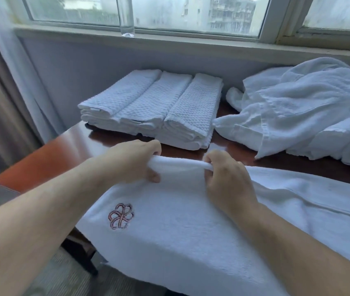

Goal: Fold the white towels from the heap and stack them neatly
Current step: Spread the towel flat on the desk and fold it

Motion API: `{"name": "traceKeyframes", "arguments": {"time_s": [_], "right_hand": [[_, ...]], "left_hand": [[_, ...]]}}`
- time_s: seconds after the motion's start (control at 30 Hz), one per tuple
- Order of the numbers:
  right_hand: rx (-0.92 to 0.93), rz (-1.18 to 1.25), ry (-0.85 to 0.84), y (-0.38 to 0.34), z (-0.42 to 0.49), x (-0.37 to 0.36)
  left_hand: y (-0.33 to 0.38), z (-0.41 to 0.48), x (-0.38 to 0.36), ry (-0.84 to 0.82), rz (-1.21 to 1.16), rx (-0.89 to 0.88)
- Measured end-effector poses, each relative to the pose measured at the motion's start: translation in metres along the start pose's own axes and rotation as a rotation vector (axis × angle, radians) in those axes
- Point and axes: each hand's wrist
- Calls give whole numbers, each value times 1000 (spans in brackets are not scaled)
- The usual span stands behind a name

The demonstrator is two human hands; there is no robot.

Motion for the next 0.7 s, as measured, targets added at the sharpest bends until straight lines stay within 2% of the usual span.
{"name": "traceKeyframes", "arguments": {"time_s": [0.13, 0.23, 0.3, 0.43, 0.57, 0.7], "right_hand": [[292, 31, 99, -3, -6, 9], [459, -4, 59, -3, -9, 13], [492, -42, 39, -4, -9, 13], [543, -60, -13, -11, -11, 14], [549, -105, -250, -17, -15, 20], [490, -161, -310, -22, -22, 22]], "left_hand": [[11, -29, 6, 435, 222, 107], [18, -61, 2, 554, 205, 122], [16, -77, -1, 510, 230, 129], [8, -95, -14, 304, 282, 145], [4, -99, -28, 196, 285, 104], [-3, -102, -23, 41, 133, 98]]}}
Point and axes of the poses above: each hand's wrist, its own z-axis towards the middle knuckle, its own x-axis out of the back of the hand, y = z × x, and after that the axes turned 12 degrees about z, right-handed
